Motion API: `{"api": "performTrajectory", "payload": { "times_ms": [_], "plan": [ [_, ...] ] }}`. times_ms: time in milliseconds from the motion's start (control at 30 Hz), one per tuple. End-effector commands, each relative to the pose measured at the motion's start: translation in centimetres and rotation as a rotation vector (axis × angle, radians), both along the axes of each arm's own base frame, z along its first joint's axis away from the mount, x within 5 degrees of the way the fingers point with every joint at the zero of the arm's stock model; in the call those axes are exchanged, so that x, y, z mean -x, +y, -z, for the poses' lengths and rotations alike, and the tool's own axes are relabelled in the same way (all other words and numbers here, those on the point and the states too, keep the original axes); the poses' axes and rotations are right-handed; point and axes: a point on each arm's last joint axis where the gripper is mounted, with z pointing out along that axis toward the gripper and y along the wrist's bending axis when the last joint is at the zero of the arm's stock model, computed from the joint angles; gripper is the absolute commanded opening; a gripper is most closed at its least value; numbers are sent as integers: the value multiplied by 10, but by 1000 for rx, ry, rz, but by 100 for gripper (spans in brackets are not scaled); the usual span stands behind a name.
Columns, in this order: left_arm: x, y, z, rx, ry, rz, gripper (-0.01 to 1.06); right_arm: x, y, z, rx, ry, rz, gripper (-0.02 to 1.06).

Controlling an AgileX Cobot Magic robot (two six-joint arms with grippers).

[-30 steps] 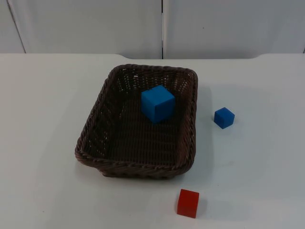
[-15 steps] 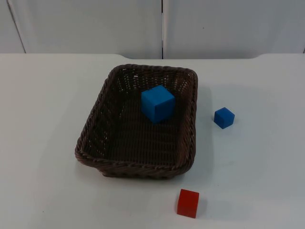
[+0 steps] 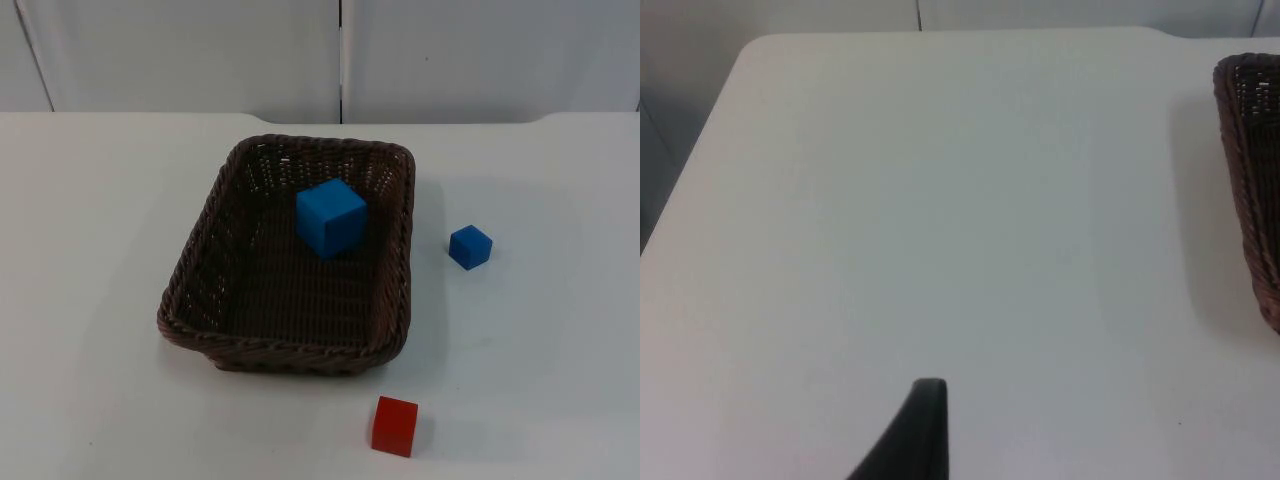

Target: Pick up the basket with the left hand and place the largest block into the basket with the right hand.

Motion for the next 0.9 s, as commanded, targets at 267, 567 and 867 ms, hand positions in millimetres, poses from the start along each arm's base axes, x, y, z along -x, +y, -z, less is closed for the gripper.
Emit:
{"api": "performTrajectory", "payload": {
  "times_ms": [267,567,867],
  "plan": [
    [0,0,2,-5,5,-2,105,0,-1,0,-6,-9,68,105],
    [0,0,2,-5,5,-2,105,0,-1,0,-5,-9,279,105],
    [0,0,2,-7,5,-3,105,-1,0,0,-4,-10,440,105]
  ]
}}
